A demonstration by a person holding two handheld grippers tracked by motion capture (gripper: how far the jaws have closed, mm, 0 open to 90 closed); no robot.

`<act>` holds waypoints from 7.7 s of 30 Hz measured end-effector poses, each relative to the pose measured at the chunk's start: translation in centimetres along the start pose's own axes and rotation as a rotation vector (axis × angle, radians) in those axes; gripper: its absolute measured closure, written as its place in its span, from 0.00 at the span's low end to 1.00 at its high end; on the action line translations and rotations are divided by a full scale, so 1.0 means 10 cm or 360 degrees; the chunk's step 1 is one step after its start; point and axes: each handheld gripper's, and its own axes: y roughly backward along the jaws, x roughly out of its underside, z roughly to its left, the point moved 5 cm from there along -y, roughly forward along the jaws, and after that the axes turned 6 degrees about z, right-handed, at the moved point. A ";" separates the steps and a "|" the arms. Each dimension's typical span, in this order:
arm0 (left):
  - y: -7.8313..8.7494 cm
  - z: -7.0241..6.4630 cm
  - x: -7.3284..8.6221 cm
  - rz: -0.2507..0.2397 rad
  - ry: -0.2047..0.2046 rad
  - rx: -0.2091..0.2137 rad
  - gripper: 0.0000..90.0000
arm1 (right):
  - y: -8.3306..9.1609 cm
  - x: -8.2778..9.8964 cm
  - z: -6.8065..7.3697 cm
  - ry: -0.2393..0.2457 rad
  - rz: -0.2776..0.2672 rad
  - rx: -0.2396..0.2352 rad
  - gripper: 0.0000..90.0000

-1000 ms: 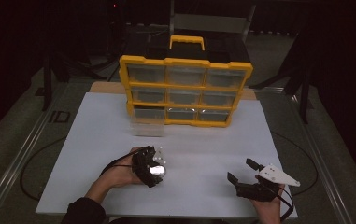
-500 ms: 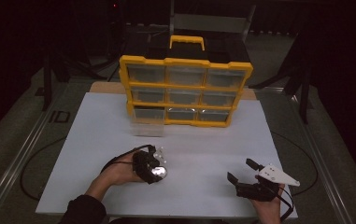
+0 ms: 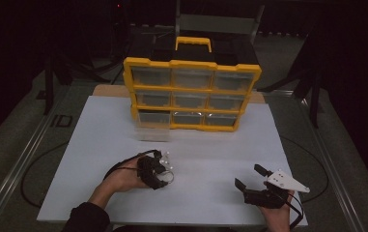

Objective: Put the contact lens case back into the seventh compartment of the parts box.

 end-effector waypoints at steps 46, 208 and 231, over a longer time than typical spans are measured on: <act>0.44 0.18 -0.08 -0.0141 0.0075 -0.0192 0.55 | 0.00 0.00 0.00 -0.0012 -0.0004 -0.0006 0.09; 0.95 1.44 -0.32 0.0033 0.0488 -0.0292 0.55 | 0.06 0.04 -0.10 -0.0088 -0.0012 0.0025 0.09; 0.94 1.47 -0.29 -0.0030 0.0604 -0.0405 0.16 | 0.07 0.04 -0.10 -0.0089 -0.0016 0.0024 0.09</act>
